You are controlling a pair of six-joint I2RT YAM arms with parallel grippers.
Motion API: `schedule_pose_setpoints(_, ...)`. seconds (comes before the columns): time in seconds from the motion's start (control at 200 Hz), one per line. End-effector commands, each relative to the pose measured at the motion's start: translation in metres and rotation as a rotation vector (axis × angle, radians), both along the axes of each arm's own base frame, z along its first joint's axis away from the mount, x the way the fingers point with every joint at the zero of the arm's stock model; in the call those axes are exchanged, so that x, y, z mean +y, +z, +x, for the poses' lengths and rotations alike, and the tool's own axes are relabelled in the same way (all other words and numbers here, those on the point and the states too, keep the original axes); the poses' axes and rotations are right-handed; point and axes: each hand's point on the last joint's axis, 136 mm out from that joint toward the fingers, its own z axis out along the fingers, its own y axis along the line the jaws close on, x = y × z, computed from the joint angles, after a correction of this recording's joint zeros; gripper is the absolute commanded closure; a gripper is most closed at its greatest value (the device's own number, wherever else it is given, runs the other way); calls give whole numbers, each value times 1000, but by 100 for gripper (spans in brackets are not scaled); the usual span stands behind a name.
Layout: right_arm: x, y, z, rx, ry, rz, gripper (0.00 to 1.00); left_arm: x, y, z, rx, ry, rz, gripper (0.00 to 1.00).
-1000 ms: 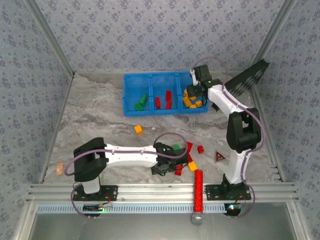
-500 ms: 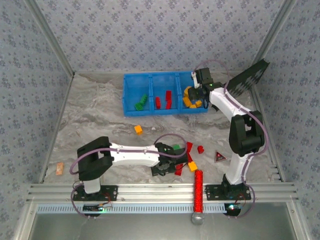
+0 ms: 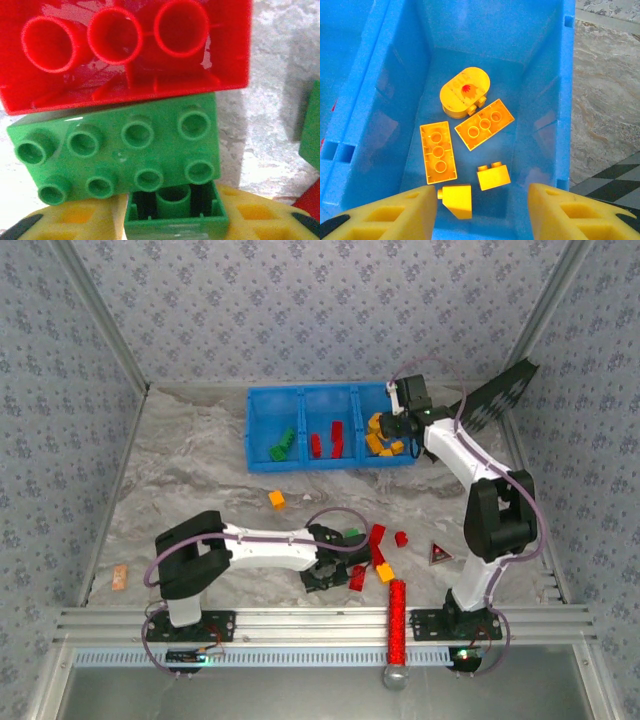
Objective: Sort the legos into containers by color
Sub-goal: Pick up the lego from the middle-left of the table, then place the lego in the container.
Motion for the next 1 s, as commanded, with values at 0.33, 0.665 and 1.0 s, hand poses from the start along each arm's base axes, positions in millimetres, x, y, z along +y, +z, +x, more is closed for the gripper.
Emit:
schedule_pose_setpoints(0.33, 18, 32, -31, -59, 143, 51, 44, 25, 30, 16, -60, -20, 9, 79)
schedule_pose_setpoints(0.665, 76, 14, -84, -61, 529, -12, 41, 68, 124, 96, -255, -18, -121, 82)
schedule_pose_setpoints(1.0, 156, -42, -169, 74, 917, 29, 38, 139, 180, 197, -412, 64, -139, 82)
